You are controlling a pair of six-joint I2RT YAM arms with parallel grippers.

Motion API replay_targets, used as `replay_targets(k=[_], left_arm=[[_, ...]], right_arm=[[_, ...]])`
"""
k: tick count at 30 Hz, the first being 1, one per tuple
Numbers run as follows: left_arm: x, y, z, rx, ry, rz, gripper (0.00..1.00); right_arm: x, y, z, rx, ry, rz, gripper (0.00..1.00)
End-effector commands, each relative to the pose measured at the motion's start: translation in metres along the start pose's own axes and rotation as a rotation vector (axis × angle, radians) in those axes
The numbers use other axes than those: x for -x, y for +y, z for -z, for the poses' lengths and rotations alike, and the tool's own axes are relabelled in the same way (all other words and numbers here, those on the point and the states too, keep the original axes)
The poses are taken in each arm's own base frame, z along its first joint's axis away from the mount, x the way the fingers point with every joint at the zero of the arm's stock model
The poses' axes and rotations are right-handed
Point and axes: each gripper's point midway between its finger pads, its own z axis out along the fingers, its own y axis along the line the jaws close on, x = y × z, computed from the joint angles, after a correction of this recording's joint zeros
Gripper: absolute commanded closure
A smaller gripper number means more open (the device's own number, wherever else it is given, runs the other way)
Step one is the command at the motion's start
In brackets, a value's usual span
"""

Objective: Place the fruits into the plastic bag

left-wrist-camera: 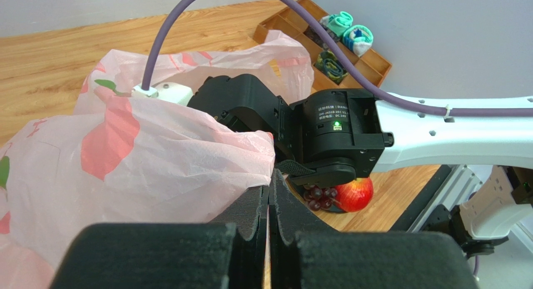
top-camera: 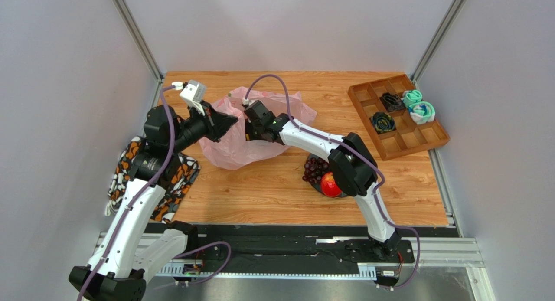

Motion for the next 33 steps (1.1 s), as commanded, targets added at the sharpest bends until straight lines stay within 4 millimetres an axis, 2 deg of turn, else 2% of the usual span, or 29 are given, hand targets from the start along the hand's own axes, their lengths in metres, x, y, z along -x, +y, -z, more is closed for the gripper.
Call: replay_targets(k=[1,2,5,8,18,21,22,24,25,26,28,33], left_arm=[[0.024,-0.008,0.006,-0.011,-0.068,-0.052,1.0],[0.023,-0.008,0.006,-0.012,-0.067,-0.05,1.0],[0.023,-0.008,0.006,-0.011,-0.065,-0.049,1.0],[0.022,-0.008,0.006,-0.012,-0.064,-0.047,1.0],[0.023,-0.008,0.006,-0.015,-0.066,-0.05,1.0],[0.022,-0.007,0.005,-0.012,-0.062,-0.049,1.0],[0.022,-0.007,0.005,-0.012,-0.061,-0.047,1.0],[0.023,-0.007,0.006,-0.006,-0.067,-0.047,1.0],[0.022,-0.005,0.006,0.0,-0.063,-0.044,1.0],[0.023,-0.005,0.006,0.005,-0.065,-0.044,1.0],[0.021,-0.001,0.005,0.022,-0.062,-0.038,1.0],[0.022,0.003,0.006,0.05,-0.063,-0.034,1.0]], right_arm=[[0.015,-0.018,0.008,-0.1,-0.052,-0.025,0.41],[0.014,-0.019,0.008,-0.103,-0.049,-0.025,0.39],[0.013,-0.017,0.011,-0.093,-0.046,-0.018,0.2],[0.015,-0.016,0.011,-0.085,-0.051,-0.017,0.13],[0.021,-0.003,0.023,-0.013,-0.065,-0.014,0.06],[0.031,0.005,0.039,0.026,-0.095,-0.016,0.06],[0.042,0.011,0.052,0.05,-0.134,-0.019,0.06],[0.049,0.017,0.063,0.083,-0.17,-0.024,0.06],[0.058,0.022,0.078,0.106,-0.202,-0.022,0.06],[0.063,0.023,0.084,0.115,-0.22,-0.026,0.06],[0.065,0.033,0.094,0.177,-0.217,-0.025,0.07],[0.079,0.042,0.126,0.233,-0.282,-0.019,0.09]])
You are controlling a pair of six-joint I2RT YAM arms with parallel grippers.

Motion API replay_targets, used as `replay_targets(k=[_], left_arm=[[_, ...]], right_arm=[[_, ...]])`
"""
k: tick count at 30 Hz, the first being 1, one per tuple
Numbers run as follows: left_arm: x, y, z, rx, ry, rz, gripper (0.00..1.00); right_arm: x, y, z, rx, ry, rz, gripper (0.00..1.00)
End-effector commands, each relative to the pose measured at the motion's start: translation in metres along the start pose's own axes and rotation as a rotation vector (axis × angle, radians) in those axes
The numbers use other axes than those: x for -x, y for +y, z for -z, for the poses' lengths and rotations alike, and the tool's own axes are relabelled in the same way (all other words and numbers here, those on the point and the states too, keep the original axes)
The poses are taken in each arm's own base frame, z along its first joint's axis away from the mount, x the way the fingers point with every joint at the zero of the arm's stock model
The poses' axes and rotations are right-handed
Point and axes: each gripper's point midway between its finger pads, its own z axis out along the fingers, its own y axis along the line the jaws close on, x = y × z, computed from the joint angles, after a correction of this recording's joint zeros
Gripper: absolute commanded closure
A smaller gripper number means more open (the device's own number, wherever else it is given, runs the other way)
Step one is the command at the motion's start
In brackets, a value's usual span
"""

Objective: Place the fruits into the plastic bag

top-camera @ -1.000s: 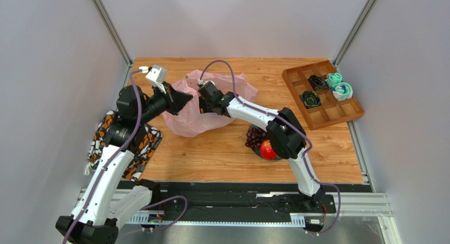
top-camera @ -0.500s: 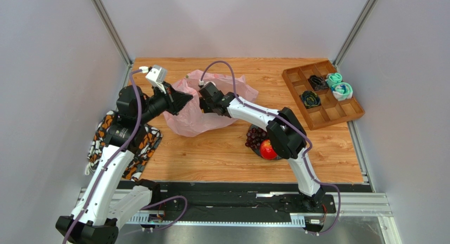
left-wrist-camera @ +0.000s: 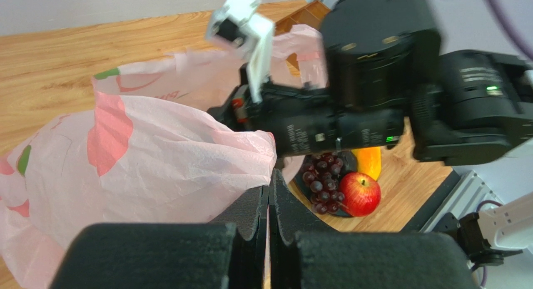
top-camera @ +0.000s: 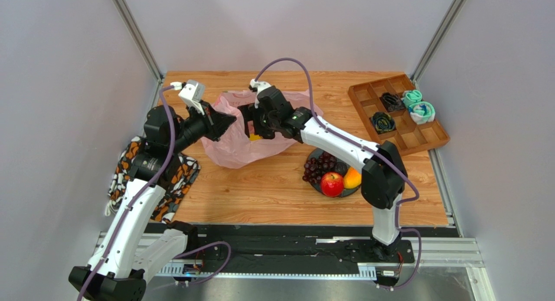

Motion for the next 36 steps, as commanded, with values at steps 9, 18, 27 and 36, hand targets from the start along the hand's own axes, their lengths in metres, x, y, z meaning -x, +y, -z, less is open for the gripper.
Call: replay_targets(k=[9,18,27,36], left_arm=[[0.021,-0.001,0.006,0.026,-0.058,-0.03,1.0],[0.021,-0.001,0.007,0.028,-0.059,-0.027,1.0],[0.021,-0.002,0.006,0.022,-0.054,-0.018,1.0],[0.019,-0.003,0.004,0.013,-0.045,-0.012,1.0]], right_arm=[[0.043,0.021,0.093,0.101,-0.208,0.0,0.11],[0.03,-0.006,0.167,0.017,-0.281,0.049,0.11],[-0.026,-0.148,0.227,-0.455,-0.266,-0.214,0.08],[-0.105,-0.255,0.262,-0.83,-0.126,-0.436,0.11]])
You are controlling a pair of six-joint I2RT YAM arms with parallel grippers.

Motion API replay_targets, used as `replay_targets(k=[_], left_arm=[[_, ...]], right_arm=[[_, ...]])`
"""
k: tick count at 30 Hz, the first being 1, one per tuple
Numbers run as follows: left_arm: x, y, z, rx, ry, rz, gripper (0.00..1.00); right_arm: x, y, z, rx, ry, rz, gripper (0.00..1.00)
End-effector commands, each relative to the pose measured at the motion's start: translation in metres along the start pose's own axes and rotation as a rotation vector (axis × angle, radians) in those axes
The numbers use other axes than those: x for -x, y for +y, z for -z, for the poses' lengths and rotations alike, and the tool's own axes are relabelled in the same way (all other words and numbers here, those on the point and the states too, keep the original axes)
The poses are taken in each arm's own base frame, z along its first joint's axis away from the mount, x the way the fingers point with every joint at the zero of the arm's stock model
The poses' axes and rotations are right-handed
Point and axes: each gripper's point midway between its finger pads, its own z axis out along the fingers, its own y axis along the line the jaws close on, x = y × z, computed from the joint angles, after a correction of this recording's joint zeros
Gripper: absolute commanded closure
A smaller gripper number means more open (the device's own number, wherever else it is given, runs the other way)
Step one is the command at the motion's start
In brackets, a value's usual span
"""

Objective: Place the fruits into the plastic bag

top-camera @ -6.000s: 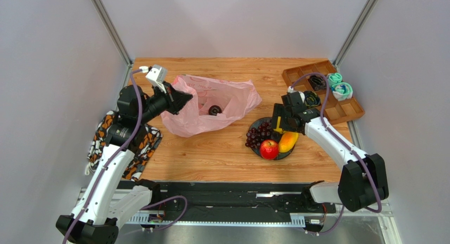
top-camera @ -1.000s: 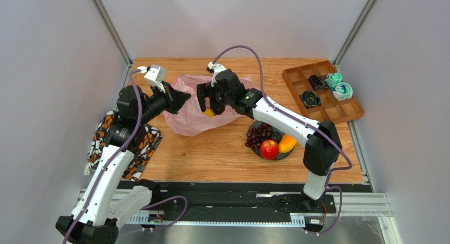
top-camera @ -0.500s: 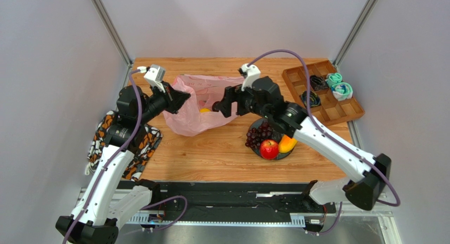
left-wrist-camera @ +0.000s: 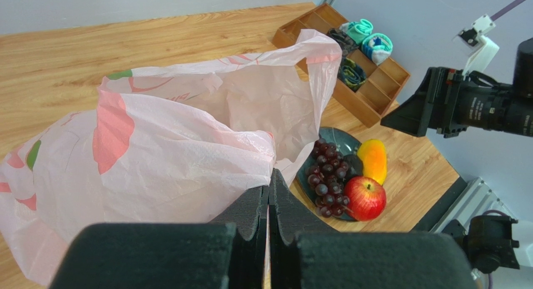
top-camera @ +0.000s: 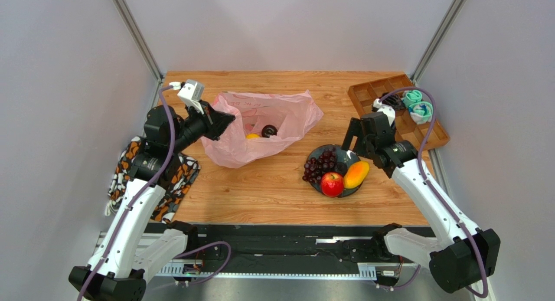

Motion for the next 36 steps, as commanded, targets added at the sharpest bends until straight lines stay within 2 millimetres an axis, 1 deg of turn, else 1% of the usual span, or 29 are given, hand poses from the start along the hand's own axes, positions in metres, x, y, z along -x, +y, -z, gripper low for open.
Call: replay_targets(k=[1,2,3,4,5,7,12,16,28,36], left_arm=[[0.018,-0.009,0.004,-0.023,-0.038,-0.015,1.0],[0.017,-0.009,0.003,-0.025,-0.033,-0.013,1.0],[0.017,-0.009,0.003,-0.026,-0.031,-0.013,1.0],[0.018,-0.009,0.004,-0.027,-0.034,-0.014,1.0],[0.017,-0.009,0.003,-0.024,-0.03,-0.012,1.0],[0.018,-0.009,0.004,-0.025,-0.033,-0.015,1.0],[0.017,-0.008,0.003,-0.021,-0.031,-0.015,1.0],[0.016,-0.007,0.002,-0.019,-0.025,-0.012,1.0],[0.015,-0.007,0.001,-0.021,-0.021,-0.012,1.0],[0.014,-0.006,0.0,-0.02,-0.017,-0.01,1.0]], right_arm=[[-0.011,-0.044,-0.001,-0.183,0.019,-0.05,0.1],[-0.02,-0.053,-0.006,-0.222,0.044,-0.046,0.1],[-0.022,-0.061,-0.009,-0.249,0.053,-0.058,0.1],[-0.024,-0.065,-0.012,-0.266,0.06,-0.07,0.1],[-0.032,-0.071,-0.017,-0.291,0.085,-0.073,0.1],[-0.038,-0.078,-0.023,-0.313,0.106,-0.088,0.1],[-0.055,-0.075,-0.039,-0.298,0.159,-0.11,0.1],[-0.059,-0.068,-0.048,-0.264,0.162,-0.136,0.11],[-0.08,-0.058,-0.068,-0.236,0.225,-0.186,0.12],[-0.09,-0.06,-0.073,-0.243,0.243,-0.193,0.18]])
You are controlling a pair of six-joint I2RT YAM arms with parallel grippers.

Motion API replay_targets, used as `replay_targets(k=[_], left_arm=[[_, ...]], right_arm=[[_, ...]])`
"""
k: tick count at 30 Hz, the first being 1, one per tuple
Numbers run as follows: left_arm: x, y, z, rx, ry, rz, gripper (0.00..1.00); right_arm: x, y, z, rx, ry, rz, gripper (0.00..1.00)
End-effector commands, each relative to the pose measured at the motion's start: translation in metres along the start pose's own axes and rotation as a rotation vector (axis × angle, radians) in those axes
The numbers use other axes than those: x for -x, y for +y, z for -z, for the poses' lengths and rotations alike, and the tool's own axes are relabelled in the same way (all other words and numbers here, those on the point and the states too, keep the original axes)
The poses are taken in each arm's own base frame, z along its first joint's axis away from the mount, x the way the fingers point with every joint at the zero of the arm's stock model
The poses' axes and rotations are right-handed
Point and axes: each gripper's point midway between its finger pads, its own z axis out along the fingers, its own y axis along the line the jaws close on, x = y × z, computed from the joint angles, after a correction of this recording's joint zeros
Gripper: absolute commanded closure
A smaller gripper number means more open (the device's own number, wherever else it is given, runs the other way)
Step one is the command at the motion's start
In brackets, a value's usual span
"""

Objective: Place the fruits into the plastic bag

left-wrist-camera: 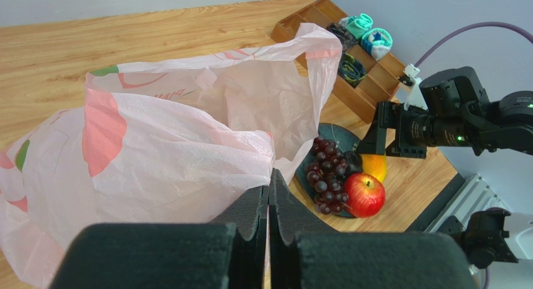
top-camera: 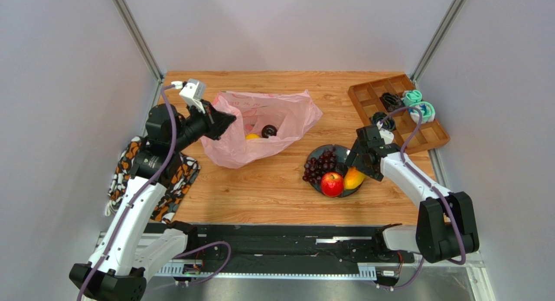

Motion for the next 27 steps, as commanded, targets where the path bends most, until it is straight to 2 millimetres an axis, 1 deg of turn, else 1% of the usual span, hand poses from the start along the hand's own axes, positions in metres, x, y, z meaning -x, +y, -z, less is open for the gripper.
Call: replay_targets(k=[1,7,8,10,11,15,18,19,22,23,24,27], left_arm=[[0.017,-0.007,0.004,-0.016,-0.034,-0.018,1.0],[0.017,-0.007,0.004,-0.015,-0.035,-0.016,1.0],[0.017,-0.007,0.004,-0.016,-0.034,-0.016,1.0],[0.017,-0.007,0.004,-0.015,-0.036,-0.018,1.0],[0.018,-0.008,0.004,-0.016,-0.037,-0.019,1.0],[0.018,-0.008,0.005,-0.016,-0.037,-0.018,1.0],[0.018,-0.008,0.005,-0.015,-0.039,-0.018,1.0],[0.018,-0.008,0.006,-0.015,-0.041,-0.019,1.0],[0.018,-0.008,0.006,-0.015,-0.041,-0.019,1.0],[0.019,-0.008,0.006,-0.015,-0.042,-0.019,1.0],[0.019,-0.008,0.006,-0.015,-0.041,-0.019,1.0],[0.019,-0.008,0.005,-0.013,-0.041,-0.02,1.0]], right_arm=[[0.003,0.004,-0.006,0.01,-0.02,-0.034,0.19],[0.003,0.0,-0.007,-0.01,-0.027,-0.039,0.3],[0.005,-0.003,-0.006,-0.021,-0.038,-0.04,0.34],[0.011,-0.005,-0.001,-0.028,-0.065,-0.045,0.37],[0.015,-0.008,0.001,-0.041,-0.084,-0.05,0.41],[0.03,-0.012,0.016,-0.043,-0.153,-0.063,0.51],[0.036,-0.017,0.026,-0.055,-0.183,-0.065,0.53],[0.038,-0.018,0.028,-0.06,-0.192,-0.065,0.56],[0.046,-0.021,0.038,-0.06,-0.23,-0.074,0.58],[0.048,-0.02,0.041,-0.051,-0.24,-0.075,0.58],[0.053,-0.017,0.048,-0.024,-0.263,-0.086,0.59],[0.06,-0.007,0.061,0.062,-0.304,-0.114,0.62]])
